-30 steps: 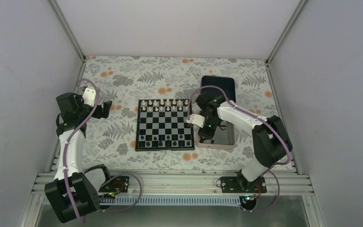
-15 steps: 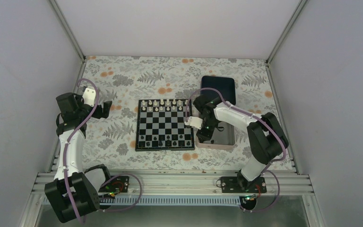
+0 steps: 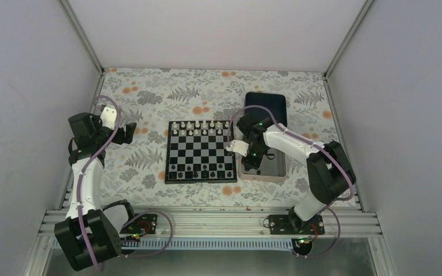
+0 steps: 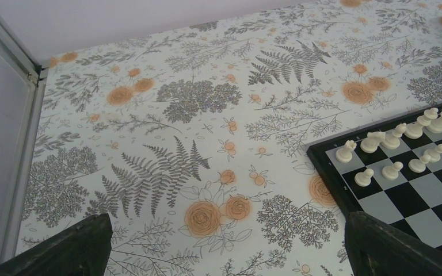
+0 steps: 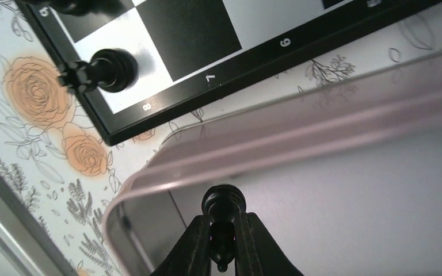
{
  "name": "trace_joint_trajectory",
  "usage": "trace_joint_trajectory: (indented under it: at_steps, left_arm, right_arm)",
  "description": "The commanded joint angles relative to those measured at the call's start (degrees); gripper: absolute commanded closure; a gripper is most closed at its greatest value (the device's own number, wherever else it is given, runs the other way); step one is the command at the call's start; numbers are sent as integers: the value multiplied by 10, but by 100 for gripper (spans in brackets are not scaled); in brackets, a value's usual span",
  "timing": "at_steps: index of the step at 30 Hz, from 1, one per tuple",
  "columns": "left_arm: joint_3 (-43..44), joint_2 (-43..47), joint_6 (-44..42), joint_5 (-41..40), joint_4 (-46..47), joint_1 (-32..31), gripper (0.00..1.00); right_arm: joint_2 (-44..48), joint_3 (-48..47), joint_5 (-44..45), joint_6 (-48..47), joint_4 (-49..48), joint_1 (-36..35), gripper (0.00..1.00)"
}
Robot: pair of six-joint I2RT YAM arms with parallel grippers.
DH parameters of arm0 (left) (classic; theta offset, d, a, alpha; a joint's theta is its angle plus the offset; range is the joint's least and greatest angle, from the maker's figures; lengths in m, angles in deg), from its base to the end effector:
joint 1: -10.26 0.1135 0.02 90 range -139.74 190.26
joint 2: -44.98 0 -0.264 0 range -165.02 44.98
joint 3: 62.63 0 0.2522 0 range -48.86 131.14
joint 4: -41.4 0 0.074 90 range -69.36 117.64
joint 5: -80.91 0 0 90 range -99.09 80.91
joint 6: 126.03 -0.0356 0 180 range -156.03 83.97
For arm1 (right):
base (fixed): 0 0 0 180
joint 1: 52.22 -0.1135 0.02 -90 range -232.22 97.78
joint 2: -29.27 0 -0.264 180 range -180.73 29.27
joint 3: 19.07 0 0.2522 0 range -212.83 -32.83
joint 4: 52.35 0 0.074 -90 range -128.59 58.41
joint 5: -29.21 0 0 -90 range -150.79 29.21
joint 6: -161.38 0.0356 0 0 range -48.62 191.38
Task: Set up the chess pieces on the board
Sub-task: Pick up the chess piece from the storage box, then place the chess piece on the chessboard.
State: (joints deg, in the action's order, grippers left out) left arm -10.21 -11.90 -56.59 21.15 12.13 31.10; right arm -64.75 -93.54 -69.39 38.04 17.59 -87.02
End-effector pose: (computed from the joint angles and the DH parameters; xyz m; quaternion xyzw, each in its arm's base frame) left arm 0.2067 0.0595 0.2568 0.1209 0.8516 -0.0543 0.5071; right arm 0.2245 0.1625 0.1833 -0.5589 0.8258 0.0750 0.0035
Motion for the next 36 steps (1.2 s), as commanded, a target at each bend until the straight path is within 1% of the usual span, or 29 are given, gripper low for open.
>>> trace_joint_trajectory:
  at_steps: [1, 6, 11, 18, 26, 31, 36]
  left_arm:
    - [0, 1, -7, 13, 2, 3, 0]
    - [1, 2, -6, 14, 2, 3, 0]
    - [1, 5, -6, 11, 0, 3, 0]
    - [2, 5, -5, 7, 1, 3, 0]
    - [2, 7, -5, 5, 0, 3, 0]
    - [1, 4, -6, 8, 2, 3, 0]
    - [1, 6, -6, 11, 3, 3, 0]
  right_arm:
    - [36, -40, 22, 14, 46, -2, 90]
    - [37, -127, 22, 4, 99, -23, 91]
    - [-7, -229, 31, -5, 134, -86, 92]
    - [-115, -365, 23, -27, 146, -181, 92]
    - [-249, -485, 14, -44, 166, -272, 90]
    - [-302, -526, 17, -50, 175, -302, 91]
    - [-334, -540, 30, -52, 176, -308, 90]
